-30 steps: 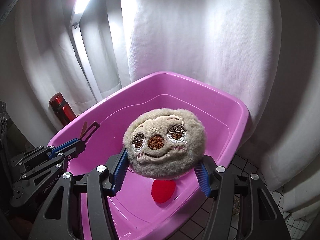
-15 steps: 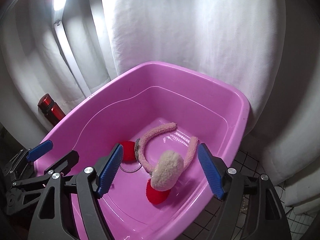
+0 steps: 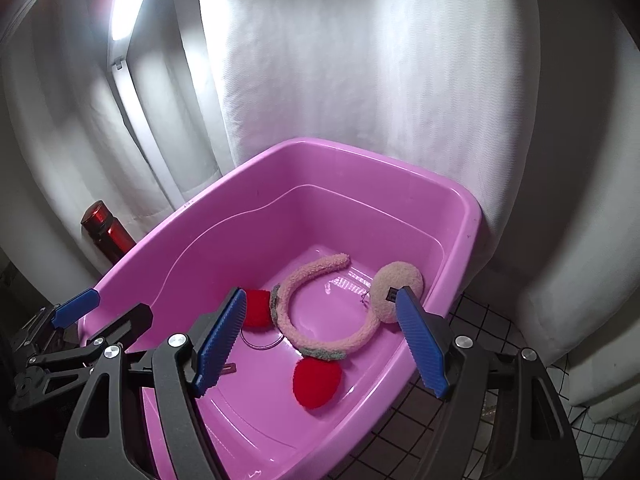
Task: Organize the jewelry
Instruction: 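Move the right gripper back toward the black watch on the table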
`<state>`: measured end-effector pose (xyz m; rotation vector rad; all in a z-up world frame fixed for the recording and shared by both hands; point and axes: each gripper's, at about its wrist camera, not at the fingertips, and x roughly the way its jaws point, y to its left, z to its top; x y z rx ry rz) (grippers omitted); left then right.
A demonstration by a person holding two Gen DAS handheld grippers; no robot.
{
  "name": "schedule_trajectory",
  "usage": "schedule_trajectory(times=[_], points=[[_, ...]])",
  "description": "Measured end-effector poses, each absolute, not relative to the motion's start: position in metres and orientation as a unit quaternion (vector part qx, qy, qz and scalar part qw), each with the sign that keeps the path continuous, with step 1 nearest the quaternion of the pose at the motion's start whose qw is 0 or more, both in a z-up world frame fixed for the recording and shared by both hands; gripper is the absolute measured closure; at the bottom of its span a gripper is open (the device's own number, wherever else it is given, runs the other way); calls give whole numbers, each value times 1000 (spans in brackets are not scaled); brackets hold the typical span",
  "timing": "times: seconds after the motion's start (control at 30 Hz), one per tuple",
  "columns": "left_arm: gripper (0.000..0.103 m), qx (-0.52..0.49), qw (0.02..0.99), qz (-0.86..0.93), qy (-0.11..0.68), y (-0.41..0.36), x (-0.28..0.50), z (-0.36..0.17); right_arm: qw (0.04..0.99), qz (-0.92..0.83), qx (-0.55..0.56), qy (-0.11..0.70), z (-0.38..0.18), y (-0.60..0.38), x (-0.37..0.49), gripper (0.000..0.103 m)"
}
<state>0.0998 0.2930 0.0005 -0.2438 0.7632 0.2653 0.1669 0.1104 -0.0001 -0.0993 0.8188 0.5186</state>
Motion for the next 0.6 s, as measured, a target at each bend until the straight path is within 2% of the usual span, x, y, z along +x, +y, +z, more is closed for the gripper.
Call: schedule_trajectory(times=[0.33, 0.6], points=[[10, -118, 917, 121, 360, 274, 80, 7, 894, 239, -13, 379, 4, 69, 135, 29], [10, -116, 923, 110, 351, 238, 65, 15, 912, 184, 6, 366, 6, -21, 98, 29]])
